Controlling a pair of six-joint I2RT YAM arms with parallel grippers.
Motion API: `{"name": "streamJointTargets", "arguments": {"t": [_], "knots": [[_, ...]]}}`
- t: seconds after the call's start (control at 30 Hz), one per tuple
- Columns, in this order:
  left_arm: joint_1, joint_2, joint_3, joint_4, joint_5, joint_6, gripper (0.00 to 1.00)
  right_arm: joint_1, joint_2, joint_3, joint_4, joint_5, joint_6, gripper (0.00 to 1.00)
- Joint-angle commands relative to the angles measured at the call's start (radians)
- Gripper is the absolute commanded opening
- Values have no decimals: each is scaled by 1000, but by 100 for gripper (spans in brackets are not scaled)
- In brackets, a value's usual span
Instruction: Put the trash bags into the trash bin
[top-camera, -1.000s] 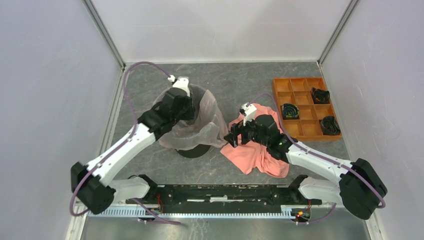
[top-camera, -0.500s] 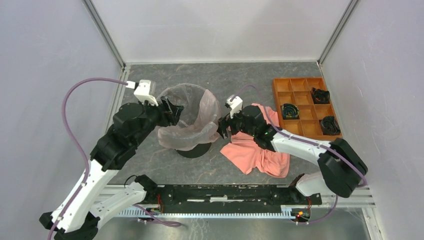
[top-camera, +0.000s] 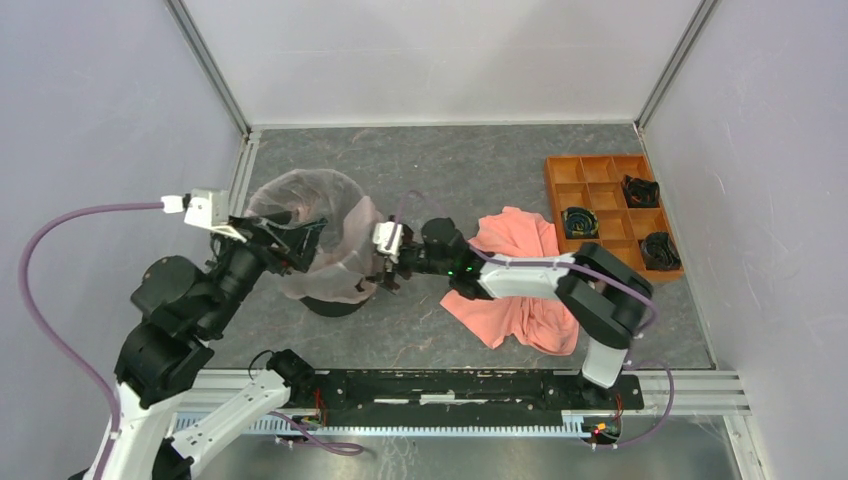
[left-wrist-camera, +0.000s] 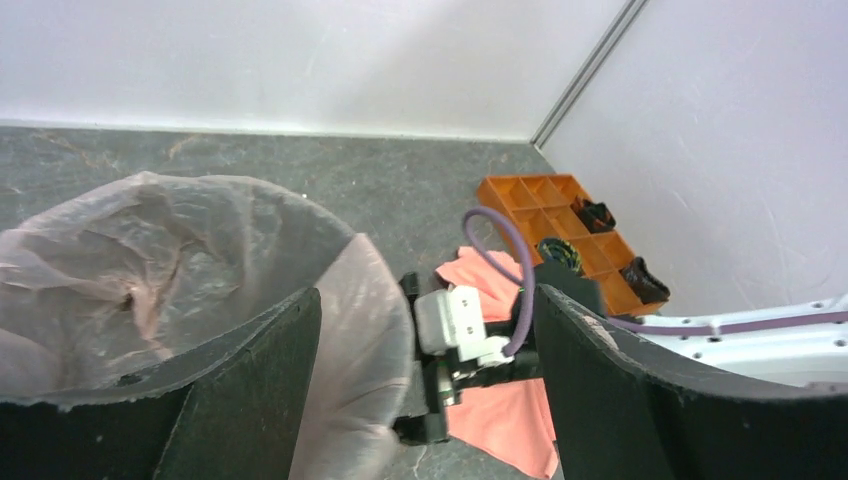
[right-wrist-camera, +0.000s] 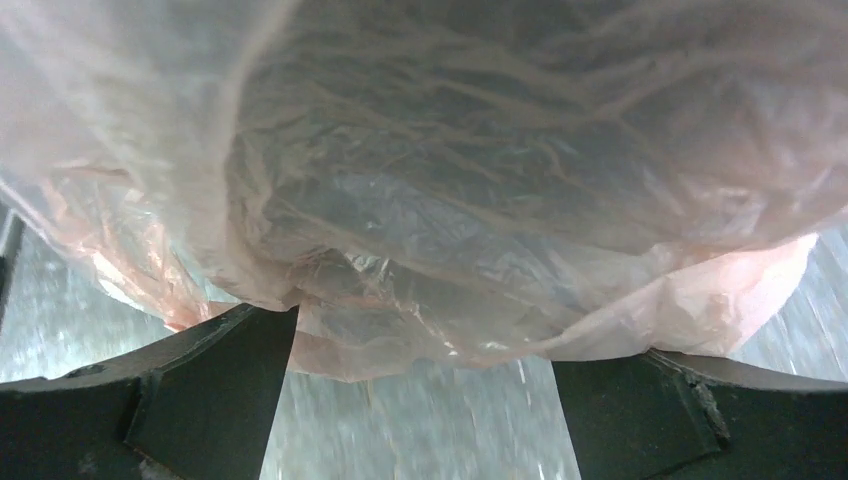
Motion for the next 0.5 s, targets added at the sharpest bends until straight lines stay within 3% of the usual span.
{"name": "streamJointTargets", "arguments": {"t": [0.0,0.2,0.47], "knots": [[1,-42,35,-5,-52,55,85,72,123,195,74,-86,-68,98],[2,-75,41,-11,-91,76,87,183,256,384,14,-81,-85,98],[2,-74,3,11,-121,76,89,277,267,433,-28,19,-30,98]]}}
